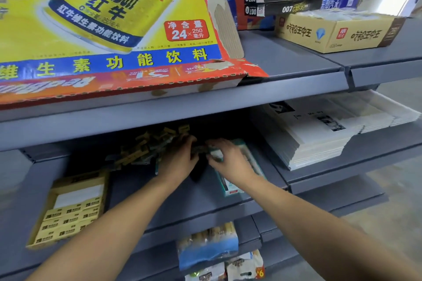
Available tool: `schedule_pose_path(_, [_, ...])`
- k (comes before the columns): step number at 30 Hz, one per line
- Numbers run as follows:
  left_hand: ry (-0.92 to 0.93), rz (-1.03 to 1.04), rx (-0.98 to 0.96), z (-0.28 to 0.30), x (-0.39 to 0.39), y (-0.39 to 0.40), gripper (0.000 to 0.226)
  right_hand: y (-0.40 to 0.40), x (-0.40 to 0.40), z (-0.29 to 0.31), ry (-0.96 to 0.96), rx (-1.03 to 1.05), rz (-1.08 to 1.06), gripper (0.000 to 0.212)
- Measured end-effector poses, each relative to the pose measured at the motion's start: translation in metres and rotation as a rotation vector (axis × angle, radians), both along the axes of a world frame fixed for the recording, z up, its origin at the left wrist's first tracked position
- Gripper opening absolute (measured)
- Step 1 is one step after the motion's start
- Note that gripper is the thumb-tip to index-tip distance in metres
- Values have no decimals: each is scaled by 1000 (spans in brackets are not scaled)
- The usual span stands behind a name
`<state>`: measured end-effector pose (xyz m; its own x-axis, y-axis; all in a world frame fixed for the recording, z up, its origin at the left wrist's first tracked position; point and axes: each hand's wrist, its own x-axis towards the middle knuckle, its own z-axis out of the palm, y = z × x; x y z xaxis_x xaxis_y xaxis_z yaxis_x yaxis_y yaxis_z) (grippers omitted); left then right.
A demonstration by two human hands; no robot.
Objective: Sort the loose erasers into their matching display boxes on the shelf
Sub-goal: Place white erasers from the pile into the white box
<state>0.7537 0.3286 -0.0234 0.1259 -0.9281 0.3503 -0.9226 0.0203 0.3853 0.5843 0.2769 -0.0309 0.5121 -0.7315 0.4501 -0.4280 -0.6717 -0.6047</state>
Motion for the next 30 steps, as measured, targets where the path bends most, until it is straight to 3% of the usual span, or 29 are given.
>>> schedule_pose_path(4, [16,68,6,-1,39,33,46,19,46,2,21,-72,99,36])
schedule_pose_path(8, [-15,212,-3,-2,74,74,40,34,90,-3,139,-81,181,29])
schedule_pose_path(15, [-27,306,78,0,99,107,44,53,123,-6,358,47,104,26])
schedule_pose_path(20, [-27,302,60,-2,109,113,40,55,136,-8,522,52,-7,40])
schedule_pose_path(25, [-54,276,65,-2,110,114,35,53,133,-10,523,87,-38,28])
schedule_pose_path(30, [-55,248,117,-1,107,110,38,51,117,-6,392,158,73,45])
